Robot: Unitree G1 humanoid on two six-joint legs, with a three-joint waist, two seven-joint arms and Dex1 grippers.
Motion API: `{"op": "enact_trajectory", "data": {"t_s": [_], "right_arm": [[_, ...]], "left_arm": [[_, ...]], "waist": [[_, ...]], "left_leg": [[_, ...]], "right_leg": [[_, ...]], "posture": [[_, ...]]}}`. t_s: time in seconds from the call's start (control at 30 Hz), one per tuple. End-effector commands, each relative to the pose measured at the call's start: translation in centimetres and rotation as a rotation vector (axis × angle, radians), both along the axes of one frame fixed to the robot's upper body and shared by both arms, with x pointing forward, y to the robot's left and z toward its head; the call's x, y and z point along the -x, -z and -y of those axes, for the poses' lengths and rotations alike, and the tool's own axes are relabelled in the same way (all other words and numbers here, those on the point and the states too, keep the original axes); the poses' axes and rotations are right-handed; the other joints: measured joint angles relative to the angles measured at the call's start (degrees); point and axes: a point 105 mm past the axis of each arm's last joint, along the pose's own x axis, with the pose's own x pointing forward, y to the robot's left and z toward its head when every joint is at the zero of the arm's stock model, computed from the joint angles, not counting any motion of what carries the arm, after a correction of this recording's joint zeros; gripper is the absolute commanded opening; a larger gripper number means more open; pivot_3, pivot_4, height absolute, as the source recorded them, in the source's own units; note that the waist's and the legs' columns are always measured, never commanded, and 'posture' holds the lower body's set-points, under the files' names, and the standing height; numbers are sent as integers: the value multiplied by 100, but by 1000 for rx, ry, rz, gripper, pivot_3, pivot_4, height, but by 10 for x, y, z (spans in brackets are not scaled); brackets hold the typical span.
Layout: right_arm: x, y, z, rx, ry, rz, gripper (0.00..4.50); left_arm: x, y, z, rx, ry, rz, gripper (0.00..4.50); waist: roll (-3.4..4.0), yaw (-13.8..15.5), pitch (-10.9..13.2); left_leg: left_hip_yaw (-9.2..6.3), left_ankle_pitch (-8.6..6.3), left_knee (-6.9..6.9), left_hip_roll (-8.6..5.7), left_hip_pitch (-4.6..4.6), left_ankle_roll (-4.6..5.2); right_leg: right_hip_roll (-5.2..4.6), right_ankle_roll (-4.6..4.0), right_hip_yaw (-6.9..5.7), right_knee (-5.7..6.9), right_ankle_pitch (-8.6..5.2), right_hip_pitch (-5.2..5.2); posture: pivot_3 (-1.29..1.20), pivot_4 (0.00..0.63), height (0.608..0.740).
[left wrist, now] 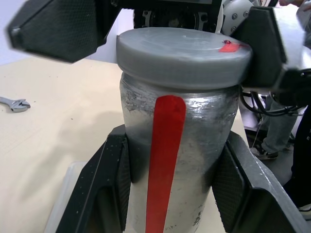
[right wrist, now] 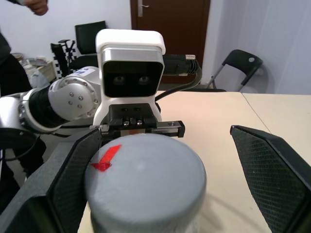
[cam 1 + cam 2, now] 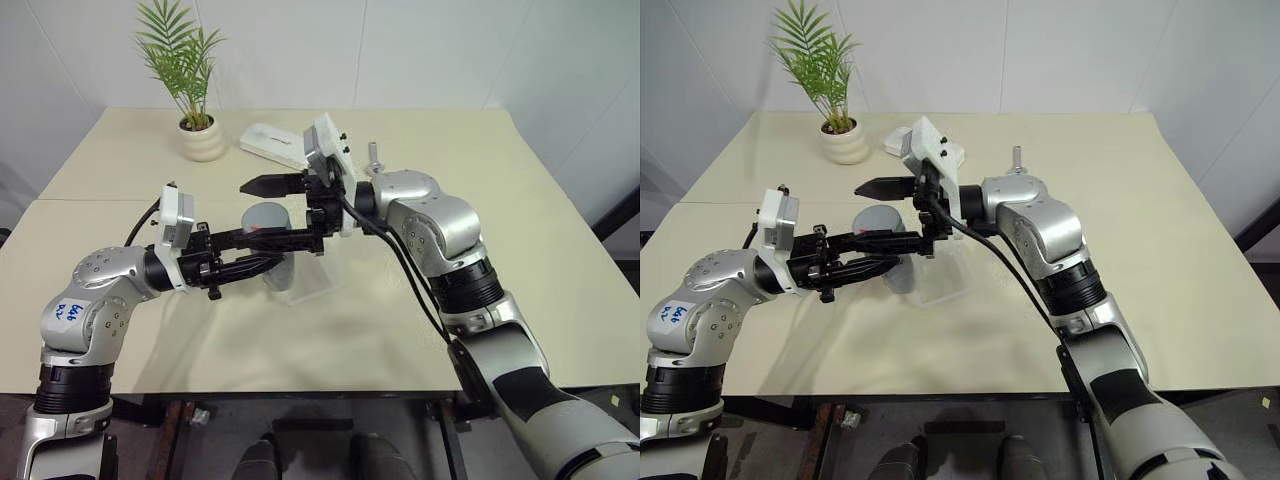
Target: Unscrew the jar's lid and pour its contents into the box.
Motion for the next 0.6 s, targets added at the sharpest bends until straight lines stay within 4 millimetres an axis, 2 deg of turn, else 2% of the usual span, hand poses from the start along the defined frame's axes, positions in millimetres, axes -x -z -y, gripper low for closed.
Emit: {"op": "enact_trajectory", "data": {"t_s": [0.03, 0.17, 0.4, 0.5, 0.6], "right_arm": [[-20, -18, 32, -46, 104, 30, 4457], [-36, -14, 53, -26, 171, 11, 4457], [-50, -5, 86, 8, 243, -18, 4457], [-48, -8, 92, -6, 239, -31, 4457], [-35, -19, 93, -44, 165, -56, 4457]], "left_arm": [[14, -11, 5, 5, 74, 56, 1874], [14, -11, 5, 12, 69, 58, 1874], [16, -11, 4, 14, 66, 59, 1874], [16, -11, 3, 11, 62, 59, 1874], [16, -11, 1, 5, 57, 56, 1874]], "waist": [[0, 1, 0], [0, -7, 0], [0, -23, 0], [0, -48, 0], [0, -50, 0]], "left_leg": [[0, 0, 0, 0, 0, 0], [0, 0, -1, 0, 0, 0], [6, -1, -3, 0, -1, 0], [12, -1, -6, 0, 1, 0], [13, -1, -6, 0, 0, 0]], "right_leg": [[0, 0, 0, -1, 0, 1], [0, 0, 0, 0, 0, 0], [0, 1, 5, -8, 0, -2], [0, 1, 9, -6, 0, -4], [0, 2, 10, -6, 0, -4]], "posture": [[0, 150, 740], [0, 150, 740], [0, 150, 740], [0, 150, 740], [0, 150, 740]]}}
